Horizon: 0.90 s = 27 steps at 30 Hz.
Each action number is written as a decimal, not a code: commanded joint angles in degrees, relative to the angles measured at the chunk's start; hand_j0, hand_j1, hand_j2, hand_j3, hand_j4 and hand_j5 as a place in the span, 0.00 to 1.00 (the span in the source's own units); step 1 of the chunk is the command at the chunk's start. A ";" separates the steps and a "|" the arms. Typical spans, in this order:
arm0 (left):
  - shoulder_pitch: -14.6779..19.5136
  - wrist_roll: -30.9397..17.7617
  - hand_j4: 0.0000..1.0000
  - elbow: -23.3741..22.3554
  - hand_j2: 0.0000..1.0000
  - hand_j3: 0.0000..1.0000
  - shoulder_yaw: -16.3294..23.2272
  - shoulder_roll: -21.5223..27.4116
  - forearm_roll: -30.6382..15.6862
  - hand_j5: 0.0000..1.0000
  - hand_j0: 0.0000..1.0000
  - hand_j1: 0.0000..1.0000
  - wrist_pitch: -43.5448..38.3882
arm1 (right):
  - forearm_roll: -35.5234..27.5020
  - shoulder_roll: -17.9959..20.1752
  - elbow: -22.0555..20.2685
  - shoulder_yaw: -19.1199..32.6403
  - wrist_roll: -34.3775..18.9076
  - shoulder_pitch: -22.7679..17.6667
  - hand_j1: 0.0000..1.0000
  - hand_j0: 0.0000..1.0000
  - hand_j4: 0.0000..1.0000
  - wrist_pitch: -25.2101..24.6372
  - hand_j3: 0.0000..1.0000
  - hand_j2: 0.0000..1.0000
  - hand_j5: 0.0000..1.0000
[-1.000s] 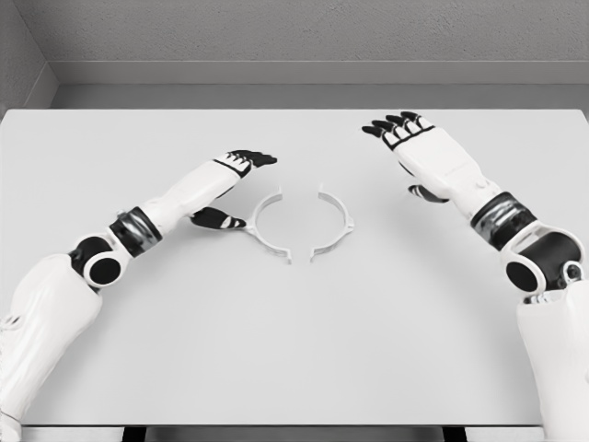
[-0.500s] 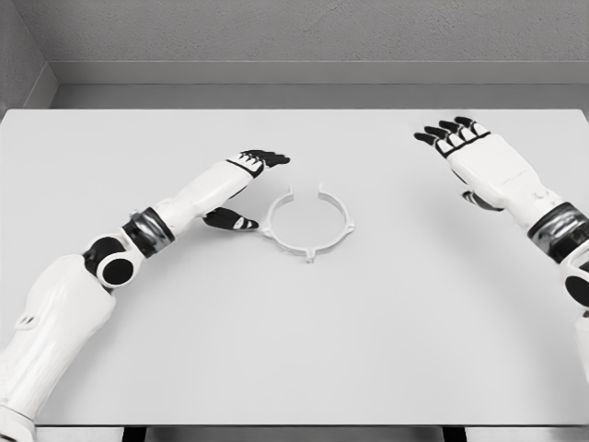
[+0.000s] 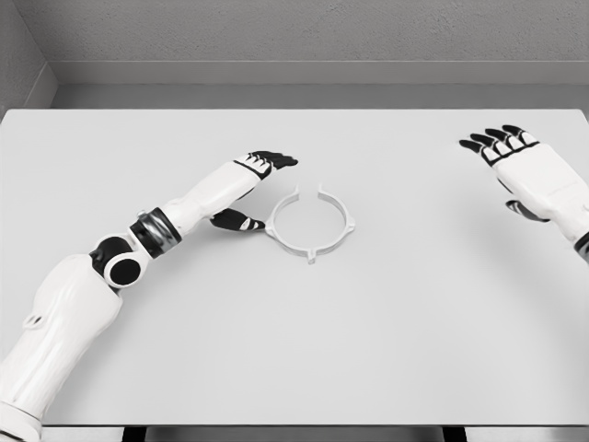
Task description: Assemble PVC drainage pipe clamps
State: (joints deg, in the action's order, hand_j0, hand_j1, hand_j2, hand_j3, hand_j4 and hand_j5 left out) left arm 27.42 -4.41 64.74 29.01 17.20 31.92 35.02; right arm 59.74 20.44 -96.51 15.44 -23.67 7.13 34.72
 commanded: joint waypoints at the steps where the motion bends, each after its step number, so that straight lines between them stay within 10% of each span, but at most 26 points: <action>1: 0.00 0.10 1.00 0.04 1.00 1.00 -0.09 -0.68 -0.19 1.00 1.00 1.00 -0.02 | -0.24 0.12 1.32 2.57 0.03 -0.01 1.00 1.00 1.00 -0.18 1.00 1.00 1.00; 13: 1.06 0.10 1.00 -0.67 1.00 1.00 -0.97 -0.24 -0.45 1.00 1.00 1.00 -0.02 | -0.24 0.30 1.59 2.49 0.03 0.08 1.00 1.00 1.00 -0.09 1.00 1.00 1.00; 27: -3.16 0.19 1.00 -0.67 1.00 1.00 -15.04 17.60 -2.47 1.00 1.00 1.00 -0.02 | -0.33 0.30 1.50 2.22 0.03 0.08 1.00 1.00 1.00 -0.09 1.00 1.00 1.00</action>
State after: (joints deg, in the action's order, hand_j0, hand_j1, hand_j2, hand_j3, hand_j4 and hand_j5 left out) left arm 24.26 -4.28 64.06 15.78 32.98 30.62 35.02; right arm 59.76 20.71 -94.97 17.65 -23.68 7.21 34.75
